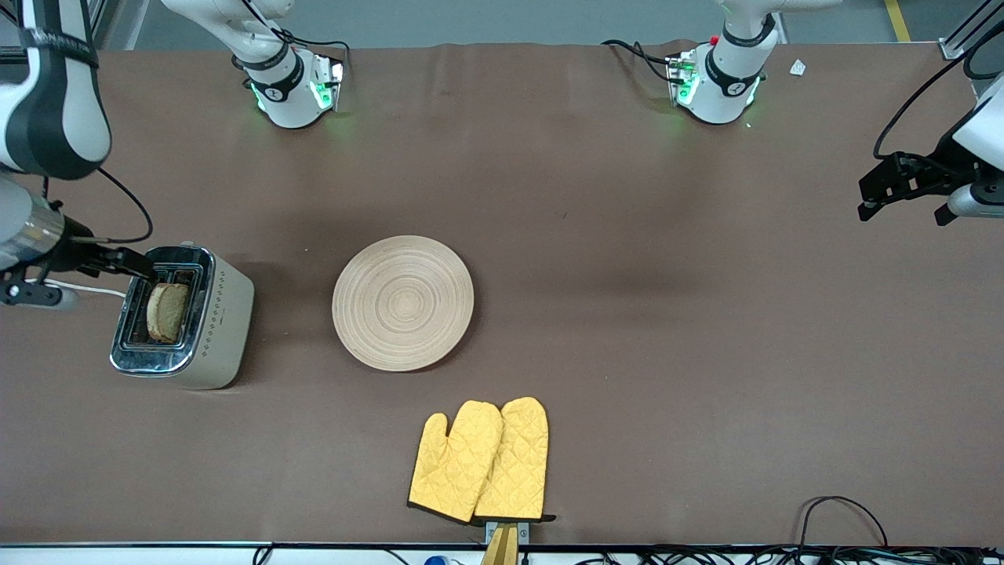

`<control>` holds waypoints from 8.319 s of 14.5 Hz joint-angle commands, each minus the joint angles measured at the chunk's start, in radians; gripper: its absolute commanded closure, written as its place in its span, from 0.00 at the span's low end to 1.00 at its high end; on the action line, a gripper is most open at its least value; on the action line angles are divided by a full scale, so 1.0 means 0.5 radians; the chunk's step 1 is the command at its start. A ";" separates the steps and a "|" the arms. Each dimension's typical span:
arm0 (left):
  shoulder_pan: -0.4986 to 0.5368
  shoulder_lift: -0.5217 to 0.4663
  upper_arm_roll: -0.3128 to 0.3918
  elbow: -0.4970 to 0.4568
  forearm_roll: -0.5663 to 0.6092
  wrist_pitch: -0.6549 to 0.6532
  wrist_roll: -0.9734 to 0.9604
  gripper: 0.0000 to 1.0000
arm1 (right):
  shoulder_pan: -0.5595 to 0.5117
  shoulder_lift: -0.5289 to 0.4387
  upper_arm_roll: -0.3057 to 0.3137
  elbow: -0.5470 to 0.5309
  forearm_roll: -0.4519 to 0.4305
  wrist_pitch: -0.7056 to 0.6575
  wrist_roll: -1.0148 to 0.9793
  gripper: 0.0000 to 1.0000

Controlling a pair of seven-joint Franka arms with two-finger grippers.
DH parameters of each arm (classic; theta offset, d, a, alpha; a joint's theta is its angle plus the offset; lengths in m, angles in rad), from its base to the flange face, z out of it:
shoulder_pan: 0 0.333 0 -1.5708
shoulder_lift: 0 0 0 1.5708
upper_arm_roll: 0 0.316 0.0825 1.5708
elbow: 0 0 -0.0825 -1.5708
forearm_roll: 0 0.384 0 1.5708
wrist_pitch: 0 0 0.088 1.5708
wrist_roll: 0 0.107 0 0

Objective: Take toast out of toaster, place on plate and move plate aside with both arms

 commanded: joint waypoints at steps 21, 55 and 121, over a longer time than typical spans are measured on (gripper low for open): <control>-0.005 0.021 0.006 0.037 0.026 -0.089 0.000 0.00 | 0.083 0.183 0.073 0.614 0.530 -0.787 0.047 0.99; -0.102 0.781 -0.037 -0.003 -1.354 -0.025 -0.049 0.00 | 0.476 0.223 -0.365 0.337 0.364 -0.532 -0.355 0.00; 0.873 2.119 -0.083 0.681 -1.653 -0.264 1.881 0.67 | -0.021 -0.406 0.227 0.491 -0.005 -0.998 -0.029 0.00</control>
